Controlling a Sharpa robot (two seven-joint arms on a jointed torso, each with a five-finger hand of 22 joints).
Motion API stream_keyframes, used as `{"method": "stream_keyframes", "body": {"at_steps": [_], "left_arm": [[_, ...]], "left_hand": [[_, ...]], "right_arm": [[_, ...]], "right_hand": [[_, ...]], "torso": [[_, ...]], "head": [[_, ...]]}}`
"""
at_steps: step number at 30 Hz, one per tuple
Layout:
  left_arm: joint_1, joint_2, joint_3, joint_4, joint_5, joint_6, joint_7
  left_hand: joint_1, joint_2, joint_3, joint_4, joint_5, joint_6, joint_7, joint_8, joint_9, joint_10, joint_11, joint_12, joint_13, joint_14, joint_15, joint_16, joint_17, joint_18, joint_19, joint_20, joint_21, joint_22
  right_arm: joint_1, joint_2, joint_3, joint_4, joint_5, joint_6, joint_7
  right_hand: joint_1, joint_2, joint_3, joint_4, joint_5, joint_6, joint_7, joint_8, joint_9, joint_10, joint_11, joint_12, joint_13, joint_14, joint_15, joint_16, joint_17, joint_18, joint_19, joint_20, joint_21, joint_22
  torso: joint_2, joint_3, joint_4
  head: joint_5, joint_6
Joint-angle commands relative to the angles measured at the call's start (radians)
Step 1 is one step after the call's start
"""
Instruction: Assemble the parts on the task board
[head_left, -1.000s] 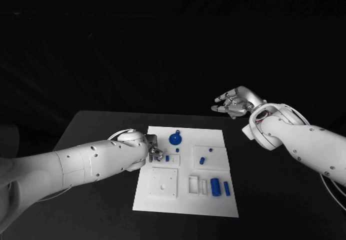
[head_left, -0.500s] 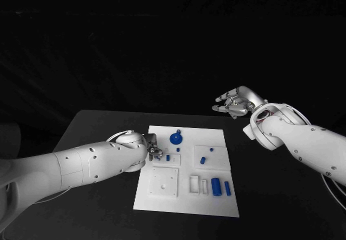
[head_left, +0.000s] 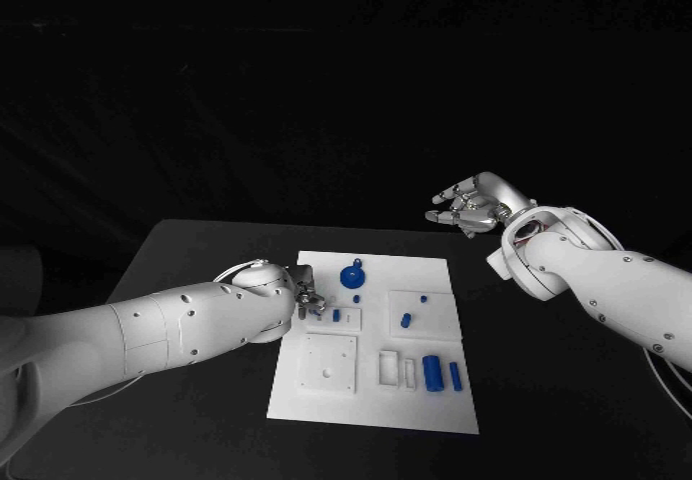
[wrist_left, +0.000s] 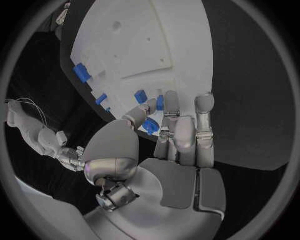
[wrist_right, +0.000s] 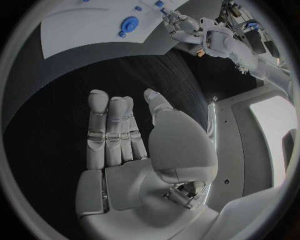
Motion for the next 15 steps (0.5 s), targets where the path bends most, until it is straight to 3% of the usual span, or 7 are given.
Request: {"method": "stream_keyframes", "body": {"at_steps": [1, 15], "left_arm": [[-0.001, 0.001, 0.000, 0.004, -0.001, 0.012, 0.008], [-0.001, -0.004, 0.000, 0.022, 0.002, 0.021, 0.009]], "left_hand": [[0.030, 0.021, 0.007, 0.006, 0.003, 0.118, -0.115, 0.005, -0.001, 0.073, -0.069, -0.004, -0.001, 0.050, -0.045, -0.001, -0.002, 0.016, 0.004, 0.001, 0.004, 0.017], [0.031, 0.021, 0.007, 0.004, 0.004, 0.118, -0.115, 0.005, -0.003, 0.074, -0.069, -0.004, 0.000, 0.051, -0.045, -0.001, -0.001, 0.016, 0.004, 0.001, 0.003, 0.017]], "right_arm": [[-0.001, 0.000, 0.001, 0.000, 0.000, 0.013, 0.007], [-0.001, 0.001, 0.001, -0.002, 0.000, 0.014, 0.006]], "right_hand": [[-0.007, 0.000, 0.006, 0.000, 0.003, 0.006, 0.001, -0.002, -0.002, 0.004, -0.003, 0.003, -0.001, 0.000, -0.003, 0.006, -0.001, 0.002, 0.006, -0.002, 0.003, 0.001], [-0.009, 0.001, 0.006, 0.002, 0.004, 0.006, 0.001, -0.002, -0.002, 0.004, -0.003, 0.003, -0.001, 0.001, -0.004, 0.006, -0.001, 0.002, 0.006, -0.002, 0.004, 0.002]], "torso": [[0.001, 0.0011, -0.0002], [0.000, -0.0004, 0.0008]], "head": [[0.000, -0.001], [0.002, -0.002]]}}
